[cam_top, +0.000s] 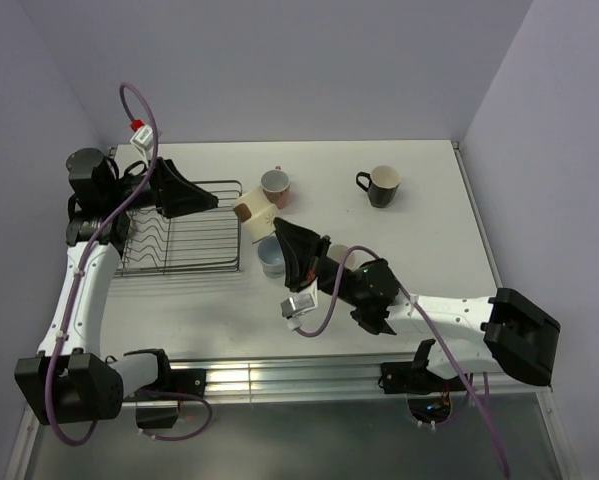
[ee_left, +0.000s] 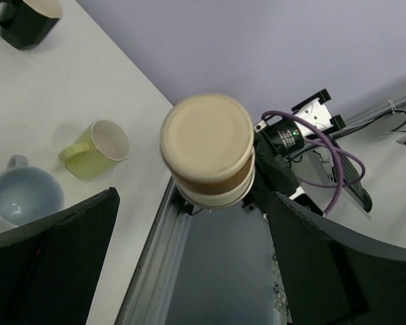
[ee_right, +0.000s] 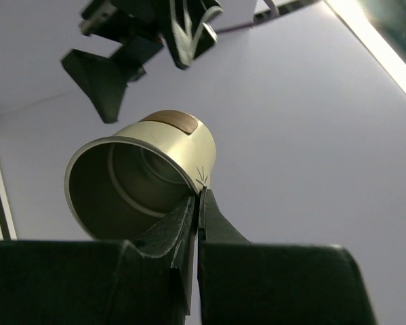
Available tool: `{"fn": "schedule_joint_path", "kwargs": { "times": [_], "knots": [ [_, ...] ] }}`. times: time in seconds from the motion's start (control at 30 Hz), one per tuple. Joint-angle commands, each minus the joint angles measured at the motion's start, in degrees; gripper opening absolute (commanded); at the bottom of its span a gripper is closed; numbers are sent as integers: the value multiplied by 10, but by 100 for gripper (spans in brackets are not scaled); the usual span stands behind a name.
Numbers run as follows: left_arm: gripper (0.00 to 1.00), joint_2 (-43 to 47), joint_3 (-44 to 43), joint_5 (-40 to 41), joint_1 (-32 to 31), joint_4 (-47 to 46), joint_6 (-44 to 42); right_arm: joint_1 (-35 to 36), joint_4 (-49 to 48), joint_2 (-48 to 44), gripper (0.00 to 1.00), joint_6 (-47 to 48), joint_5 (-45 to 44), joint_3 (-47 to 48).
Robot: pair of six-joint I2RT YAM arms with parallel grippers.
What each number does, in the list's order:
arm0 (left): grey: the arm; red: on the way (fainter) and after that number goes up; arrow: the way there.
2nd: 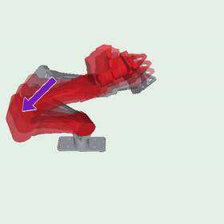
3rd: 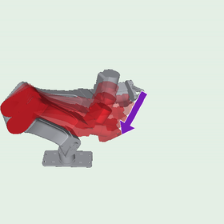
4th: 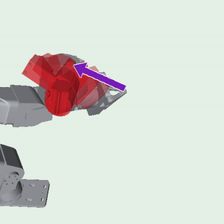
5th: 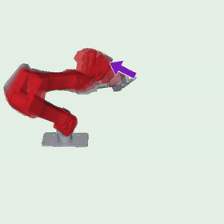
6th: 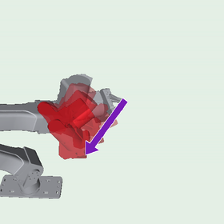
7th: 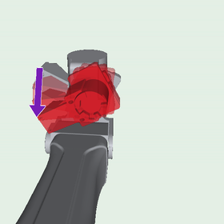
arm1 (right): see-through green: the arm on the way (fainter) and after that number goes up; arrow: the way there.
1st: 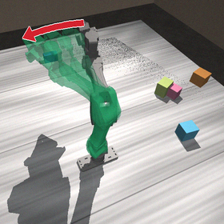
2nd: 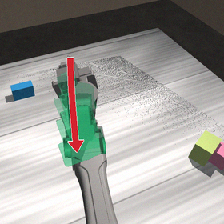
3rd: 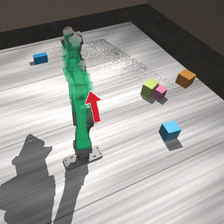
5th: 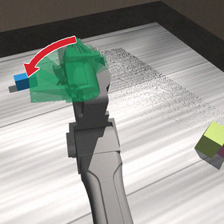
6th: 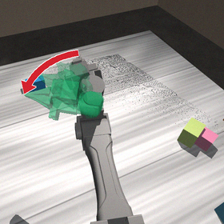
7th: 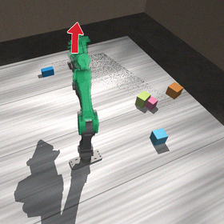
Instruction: Load the cups into the dish rack
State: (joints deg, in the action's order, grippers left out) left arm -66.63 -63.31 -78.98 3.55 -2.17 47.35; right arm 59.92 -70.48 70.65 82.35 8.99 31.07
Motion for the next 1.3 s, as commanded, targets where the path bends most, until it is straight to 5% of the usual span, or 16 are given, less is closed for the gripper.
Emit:
{"fn": "schedule_joint_path", "kwargs": {
  "times": [0.0, 0.2, 0.6, 1.27],
  "knots": [
    [99, 4, -33, -21, -11, 75, -71, 16, -177, 15, 0, 48, 32, -14],
    [99, -31, -79, 15, -47, 225, -189, 38, -230, 52, 0, 77, 18, -29],
    [99, -51, -105, 85, -79, 384, -328, 53, -241, 53, 0, 95, 11, -37],
    [85, -40, -52, 35, -89, 371, -299, 56, -282, 65, 0, 112, 39, -41]
  ]
}}
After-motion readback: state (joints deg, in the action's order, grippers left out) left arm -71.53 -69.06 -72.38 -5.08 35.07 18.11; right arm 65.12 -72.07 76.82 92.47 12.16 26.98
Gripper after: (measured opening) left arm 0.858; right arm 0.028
